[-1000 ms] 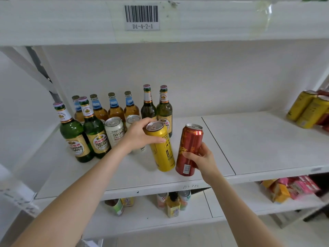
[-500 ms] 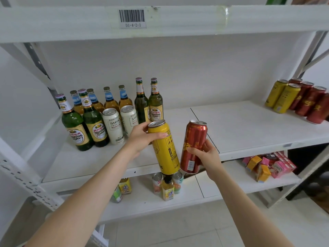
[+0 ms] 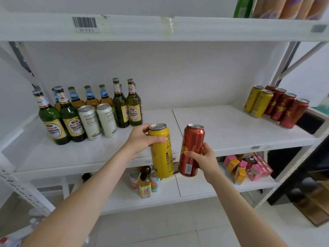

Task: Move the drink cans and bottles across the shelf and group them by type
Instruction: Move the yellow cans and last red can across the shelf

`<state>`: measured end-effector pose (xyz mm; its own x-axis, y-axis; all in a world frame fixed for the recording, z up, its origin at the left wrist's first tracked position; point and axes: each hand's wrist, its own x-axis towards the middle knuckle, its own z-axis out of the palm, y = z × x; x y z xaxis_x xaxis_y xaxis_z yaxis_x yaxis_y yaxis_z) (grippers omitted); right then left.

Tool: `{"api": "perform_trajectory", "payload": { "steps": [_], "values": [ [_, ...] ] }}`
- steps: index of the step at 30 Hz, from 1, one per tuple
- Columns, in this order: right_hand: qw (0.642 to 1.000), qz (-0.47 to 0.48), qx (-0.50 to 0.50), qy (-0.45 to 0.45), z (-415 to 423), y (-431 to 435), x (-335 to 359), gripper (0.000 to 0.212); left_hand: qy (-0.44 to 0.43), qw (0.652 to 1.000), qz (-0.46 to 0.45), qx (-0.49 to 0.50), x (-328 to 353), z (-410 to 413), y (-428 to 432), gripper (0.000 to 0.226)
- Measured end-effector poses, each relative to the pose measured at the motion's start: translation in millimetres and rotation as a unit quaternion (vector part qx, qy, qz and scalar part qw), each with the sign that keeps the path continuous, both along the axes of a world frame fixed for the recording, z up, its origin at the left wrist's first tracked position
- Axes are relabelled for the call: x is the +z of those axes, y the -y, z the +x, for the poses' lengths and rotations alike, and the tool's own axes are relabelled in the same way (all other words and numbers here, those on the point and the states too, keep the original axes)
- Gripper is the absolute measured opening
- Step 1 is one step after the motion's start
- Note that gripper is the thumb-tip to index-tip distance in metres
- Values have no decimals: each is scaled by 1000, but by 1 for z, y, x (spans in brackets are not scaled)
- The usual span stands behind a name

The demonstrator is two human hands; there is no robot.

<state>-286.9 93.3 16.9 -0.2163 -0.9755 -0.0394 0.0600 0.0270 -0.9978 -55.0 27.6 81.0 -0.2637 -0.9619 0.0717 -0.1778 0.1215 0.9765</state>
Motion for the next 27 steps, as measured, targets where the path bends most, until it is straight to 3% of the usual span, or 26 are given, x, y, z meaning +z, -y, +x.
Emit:
{"api": "perform_trajectory", "payload": {
  "steps": [10,18,22,27],
  "values": [
    [1000,13,3,-19,-109,-24,-4,43,8,1000,-27,10,1,-105,-14,48],
    [1000,22,-15,-4,-189,8,-12,61,42,998,-46,-18,0,-197,31,50],
    [999,9,-31,-11,-233,31,-10,46,54,997,-53,-32,2,-244,60,47],
    [999,-1,-47,-13,-292,56,-5,45,59,996,-56,-47,8,-309,87,43]
  ]
}}
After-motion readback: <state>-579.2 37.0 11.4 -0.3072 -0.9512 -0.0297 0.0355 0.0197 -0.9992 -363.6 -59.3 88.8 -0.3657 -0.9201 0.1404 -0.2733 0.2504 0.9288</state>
